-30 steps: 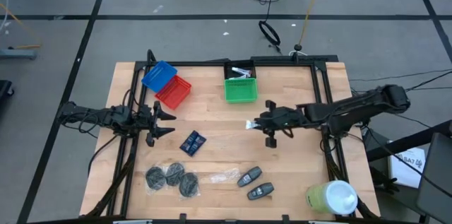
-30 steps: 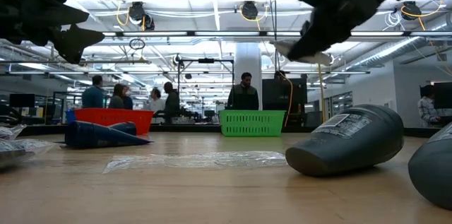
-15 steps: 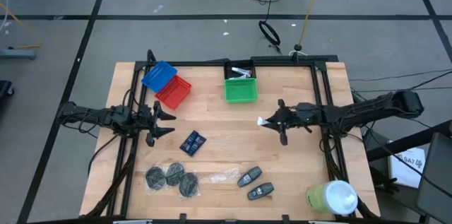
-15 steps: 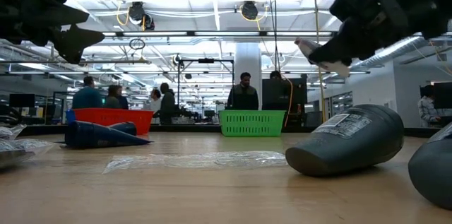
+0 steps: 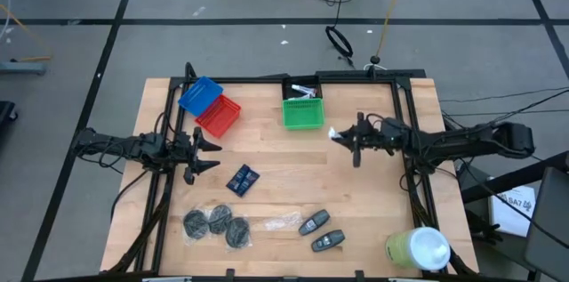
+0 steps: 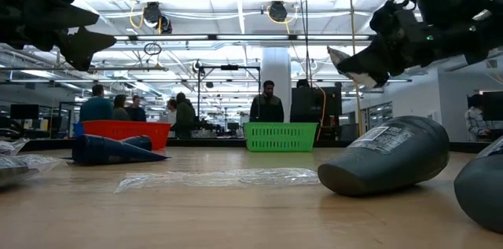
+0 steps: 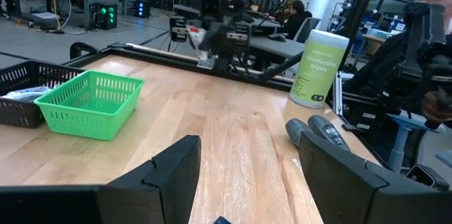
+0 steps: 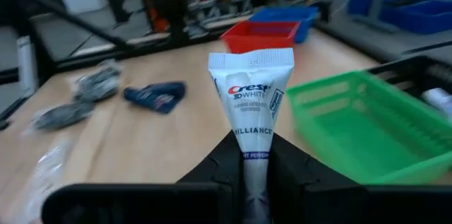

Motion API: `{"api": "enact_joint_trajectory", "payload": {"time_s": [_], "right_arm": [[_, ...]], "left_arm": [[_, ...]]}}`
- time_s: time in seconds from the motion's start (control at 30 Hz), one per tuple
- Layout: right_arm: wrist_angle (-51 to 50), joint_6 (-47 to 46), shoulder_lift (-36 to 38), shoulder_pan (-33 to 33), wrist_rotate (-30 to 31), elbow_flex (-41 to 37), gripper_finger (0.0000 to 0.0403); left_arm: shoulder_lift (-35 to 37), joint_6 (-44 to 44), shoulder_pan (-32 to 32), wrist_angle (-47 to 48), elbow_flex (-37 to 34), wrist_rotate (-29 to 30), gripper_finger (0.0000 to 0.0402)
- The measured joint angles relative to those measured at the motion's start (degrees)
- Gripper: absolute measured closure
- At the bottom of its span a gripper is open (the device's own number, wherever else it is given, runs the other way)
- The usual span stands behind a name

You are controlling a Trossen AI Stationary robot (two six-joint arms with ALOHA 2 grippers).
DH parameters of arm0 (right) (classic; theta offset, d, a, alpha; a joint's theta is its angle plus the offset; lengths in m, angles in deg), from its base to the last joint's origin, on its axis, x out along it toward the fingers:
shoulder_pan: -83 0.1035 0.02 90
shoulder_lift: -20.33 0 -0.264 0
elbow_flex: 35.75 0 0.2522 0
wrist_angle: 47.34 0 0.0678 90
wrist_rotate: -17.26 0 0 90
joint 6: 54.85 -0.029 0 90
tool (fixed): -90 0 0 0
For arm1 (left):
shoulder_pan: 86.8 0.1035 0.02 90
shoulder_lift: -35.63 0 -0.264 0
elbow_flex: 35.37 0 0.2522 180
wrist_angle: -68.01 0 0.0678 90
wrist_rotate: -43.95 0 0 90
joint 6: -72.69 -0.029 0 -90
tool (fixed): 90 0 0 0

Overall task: Pick & Place Travel size toiletries
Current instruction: Put the white toothpaste into the black bin

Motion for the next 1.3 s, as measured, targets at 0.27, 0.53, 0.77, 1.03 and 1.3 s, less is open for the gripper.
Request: {"api": "enact_joint_trajectory", "payload": {"time_s": [0.27, 0.53, 0.77, 1.03, 1.3], "right_arm": [[2.6, 1.9, 0.0, -8.2, 2.7, 0.0, 0.0367], [2.6, 2.7, -1.3, -13.1, 3.0, 0.0, 0.0367], [-0.5, 3.9, -3.4, -13.4, 1.3, 5.9, 0.0367], [-18.3, 7.8, -11.9, -15.4, 1.2, 23.5, 0.0367], [-21.9, 10.5, -25.5, -19.9, -5.9, 37.4, 0.0367]], "left_arm": [[0.0, 0.0, 0.0, 0.0, 0.0, 0.0, 0.0165], [0.0, 0.0, 0.0, 0.0, 0.0, 0.0, 0.0165], [0.0, 0.0, 0.0, 0.0, 0.0, 0.0, 0.0165], [0.0, 0.0, 0.0, 0.0, 0.0, 0.0, 0.0165], [0.0, 0.0, 0.0, 0.0, 0.0, 0.0, 0.0165]]}}
